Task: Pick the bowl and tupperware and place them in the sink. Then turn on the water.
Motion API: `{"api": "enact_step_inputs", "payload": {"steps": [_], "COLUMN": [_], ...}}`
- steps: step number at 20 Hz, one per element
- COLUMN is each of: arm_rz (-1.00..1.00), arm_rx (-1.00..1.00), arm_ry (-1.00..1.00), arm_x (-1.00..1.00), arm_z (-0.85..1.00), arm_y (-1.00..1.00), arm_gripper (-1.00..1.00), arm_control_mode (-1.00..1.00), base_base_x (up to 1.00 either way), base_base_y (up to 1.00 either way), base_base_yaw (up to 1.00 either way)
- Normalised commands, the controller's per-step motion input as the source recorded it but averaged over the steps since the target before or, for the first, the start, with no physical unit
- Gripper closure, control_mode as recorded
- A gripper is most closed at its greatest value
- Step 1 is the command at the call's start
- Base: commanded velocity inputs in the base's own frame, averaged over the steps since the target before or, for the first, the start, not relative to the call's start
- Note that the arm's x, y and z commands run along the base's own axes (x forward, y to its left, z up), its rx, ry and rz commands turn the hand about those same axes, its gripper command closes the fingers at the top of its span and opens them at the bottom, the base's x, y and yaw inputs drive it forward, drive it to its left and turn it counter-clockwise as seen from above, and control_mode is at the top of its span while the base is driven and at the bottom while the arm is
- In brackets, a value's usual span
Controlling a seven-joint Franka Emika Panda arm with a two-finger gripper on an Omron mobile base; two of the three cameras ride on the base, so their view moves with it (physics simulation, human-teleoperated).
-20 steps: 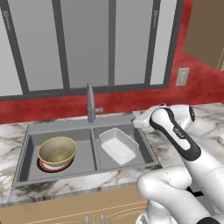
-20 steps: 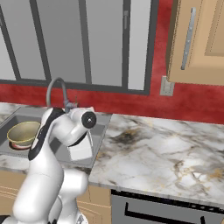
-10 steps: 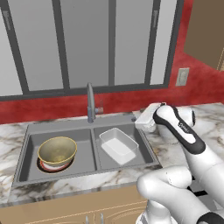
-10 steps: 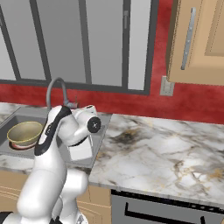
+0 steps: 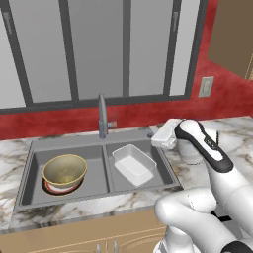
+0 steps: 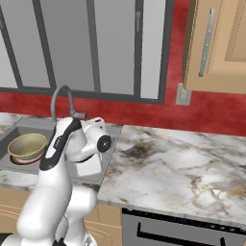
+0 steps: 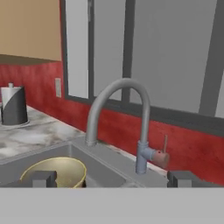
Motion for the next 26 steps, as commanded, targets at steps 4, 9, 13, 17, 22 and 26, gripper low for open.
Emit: {"api": "enact_step_inputs", "payload": {"steps": [4,9,13,17,22,26], "arm_rz": [0.0,0.0,0.0,0.0,0.0,0.0], "arm_rx": [0.01,0.0,0.0,0.0,0.0,0.0], "arm_ry": [-0.11,-0.08,-0.03,0.0,0.0,0.0], "arm_x": [0.01,0.09,0.19,0.27,0.44,0.42], "arm_z": [0.0,0.0,0.0,0.0,0.0,0.0], "arm_y": [0.11,0.04,0.15,0.28,0.26,0.04], "arm_gripper": [-1.0,-1.0,-1.0,-1.0,-1.0,-1.0], "arm_control_mode": [-1.0,-1.0,-1.0,-1.0,-1.0,-1.0], "base_base_x": [0.0,0.0,0.0,0.0,0.0,0.0], "base_base_y": [0.0,0.0,0.0,0.0,0.0,0.0], "base_base_yaw": [0.0,0.0,0.0,0.0,0.0,0.0]}}
